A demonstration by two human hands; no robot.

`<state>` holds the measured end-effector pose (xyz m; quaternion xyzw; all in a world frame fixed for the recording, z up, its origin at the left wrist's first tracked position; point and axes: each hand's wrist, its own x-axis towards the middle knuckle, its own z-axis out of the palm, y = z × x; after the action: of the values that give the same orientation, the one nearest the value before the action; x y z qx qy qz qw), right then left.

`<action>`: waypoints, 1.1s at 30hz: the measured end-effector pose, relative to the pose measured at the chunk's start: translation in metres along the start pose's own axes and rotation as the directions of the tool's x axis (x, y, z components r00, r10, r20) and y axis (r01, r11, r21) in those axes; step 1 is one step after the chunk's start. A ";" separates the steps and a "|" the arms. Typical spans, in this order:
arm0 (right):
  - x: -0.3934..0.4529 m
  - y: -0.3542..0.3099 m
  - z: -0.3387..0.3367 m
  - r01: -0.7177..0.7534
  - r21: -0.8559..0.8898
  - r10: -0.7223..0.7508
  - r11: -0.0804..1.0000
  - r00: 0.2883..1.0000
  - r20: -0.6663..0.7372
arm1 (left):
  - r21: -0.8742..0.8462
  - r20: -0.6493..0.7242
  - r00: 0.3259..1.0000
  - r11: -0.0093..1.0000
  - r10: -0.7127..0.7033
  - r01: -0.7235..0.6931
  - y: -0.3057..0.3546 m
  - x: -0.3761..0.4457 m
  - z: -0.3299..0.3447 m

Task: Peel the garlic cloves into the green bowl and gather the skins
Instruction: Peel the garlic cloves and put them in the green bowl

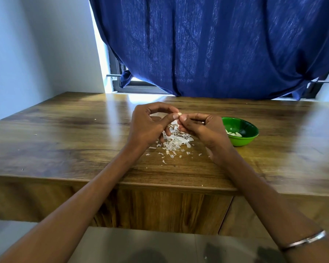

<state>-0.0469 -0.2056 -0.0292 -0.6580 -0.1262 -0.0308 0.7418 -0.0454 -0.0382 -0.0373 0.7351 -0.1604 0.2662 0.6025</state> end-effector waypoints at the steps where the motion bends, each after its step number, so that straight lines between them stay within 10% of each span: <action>1: 0.000 0.000 0.000 0.005 0.010 -0.005 1.000 1.000 -0.008 | 0.002 -0.009 1.000 1.000 0.002 -0.002 0.000 0.000 0.000; 12: -0.004 -0.003 -0.001 0.073 0.020 -0.072 0.997 0.996 -0.053 | 0.129 -0.092 0.996 0.991 -0.011 0.022 -0.004 0.000 -0.002; 17: -0.011 -0.011 -0.015 0.152 -0.256 -0.177 0.955 0.981 -0.078 | 0.411 0.027 0.986 0.897 0.162 -0.159 -0.013 -0.001 -0.004; 23: -0.012 -0.050 -0.079 0.193 -0.697 -0.365 0.691 0.925 -0.106 | 0.536 0.025 0.979 0.824 0.202 -0.184 -0.012 -0.001 -0.003; 33: 0.010 -0.062 -0.133 0.051 -0.972 -0.127 0.230 0.992 0.022 | 0.538 0.016 0.979 0.823 0.203 -0.180 -0.015 0.001 -0.003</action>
<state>-0.0308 -0.3433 0.0201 -0.9658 -0.0947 -0.1644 0.1769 -0.0367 -0.0318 -0.0486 0.8486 -0.1400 0.3748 0.3462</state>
